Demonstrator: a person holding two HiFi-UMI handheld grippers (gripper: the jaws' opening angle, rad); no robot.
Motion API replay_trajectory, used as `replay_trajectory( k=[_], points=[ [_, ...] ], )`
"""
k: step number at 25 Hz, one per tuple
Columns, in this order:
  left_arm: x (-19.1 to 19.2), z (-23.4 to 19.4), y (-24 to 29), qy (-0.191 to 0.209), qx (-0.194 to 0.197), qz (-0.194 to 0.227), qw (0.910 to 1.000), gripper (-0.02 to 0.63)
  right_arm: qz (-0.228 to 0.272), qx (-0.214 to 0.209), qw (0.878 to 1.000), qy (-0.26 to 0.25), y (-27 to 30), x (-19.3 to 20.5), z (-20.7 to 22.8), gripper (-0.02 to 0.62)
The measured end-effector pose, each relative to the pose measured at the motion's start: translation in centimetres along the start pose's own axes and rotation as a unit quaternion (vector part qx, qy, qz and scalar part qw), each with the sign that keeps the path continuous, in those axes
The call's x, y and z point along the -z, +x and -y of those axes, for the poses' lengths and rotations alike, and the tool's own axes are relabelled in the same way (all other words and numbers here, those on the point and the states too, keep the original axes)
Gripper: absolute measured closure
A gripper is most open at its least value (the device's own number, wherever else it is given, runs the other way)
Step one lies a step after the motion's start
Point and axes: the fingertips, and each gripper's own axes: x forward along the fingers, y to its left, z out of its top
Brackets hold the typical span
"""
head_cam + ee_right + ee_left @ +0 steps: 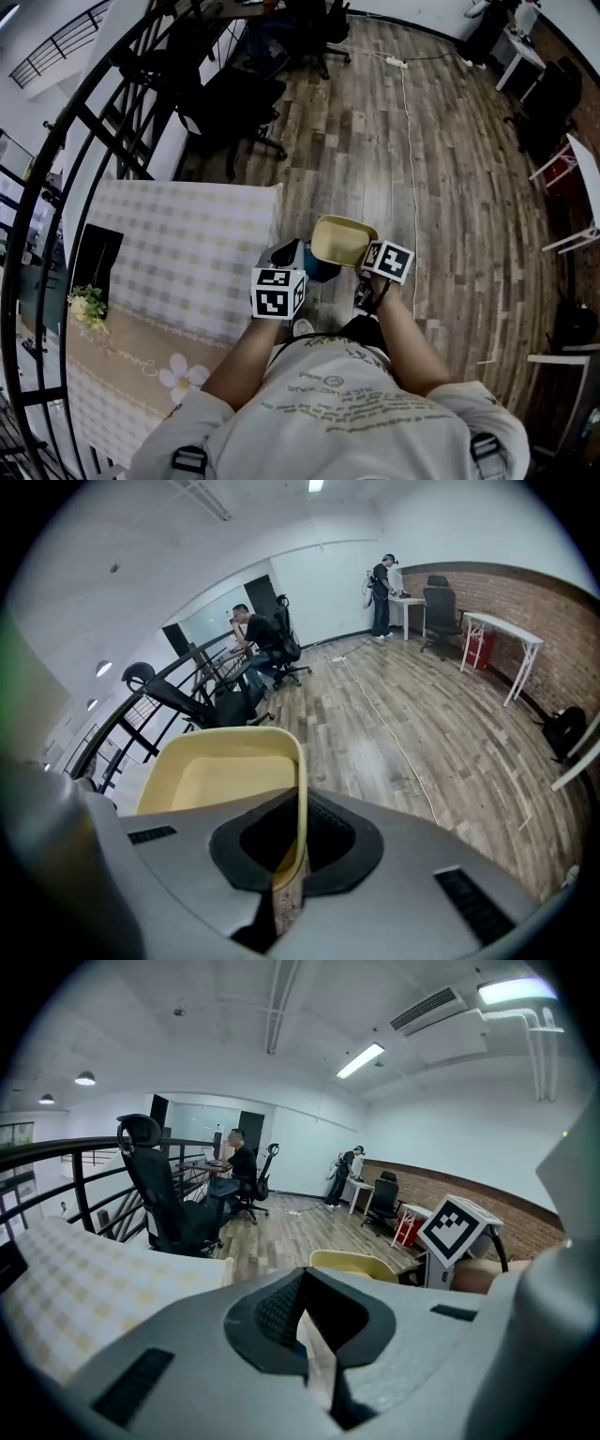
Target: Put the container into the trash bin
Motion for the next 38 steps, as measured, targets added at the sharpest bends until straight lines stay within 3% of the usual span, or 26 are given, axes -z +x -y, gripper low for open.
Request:
replay_trajectory(
  k=[3,10,13,20,26,32,38],
  points=[
    [0.3,-0.6,0.4,-0.013,-0.01,-0.006,0.9998,0.6,-0.008,-0.001,1.0,-0.013,1.0,-0.4,-0.2,0.591],
    [-1.6,-2.0,3.8,-0.052,-0.057,-0.004,0.997,0.6,-0.026,-0.01,0.995,-0.097,4.9,-5.5,-1.1,0.589],
    [-0.6,-1.8,3.6,-0.073,-0.083,-0.007,0.9939,0.6,-0.04,-0.016,0.991,-0.129,6.1,-5.9,-1.0,0.591],
    [7.0,-1.8,0.3,-0.11,-0.121,-0.022,0.9863,0.6,-0.067,-0.019,0.978,-0.197,8.2,0.1,-1.6,0.589],
    [12.3,-3.5,3.6,-0.161,-0.128,-0.063,0.9766,0.6,-0.111,0.0,0.962,-0.251,14.4,2.8,-1.7,0.591],
    [24.0,-4.0,5.1,-0.191,-0.138,-0.078,0.9687,0.601,-0.129,0.021,0.949,-0.287,20.6,12.3,2.2,0.591],
    [32.1,-7.6,10.7,-0.186,-0.132,-0.108,0.9676,0.6,-0.161,0.063,0.936,-0.306,31.2,19.0,5.2,0.591]
  ],
)
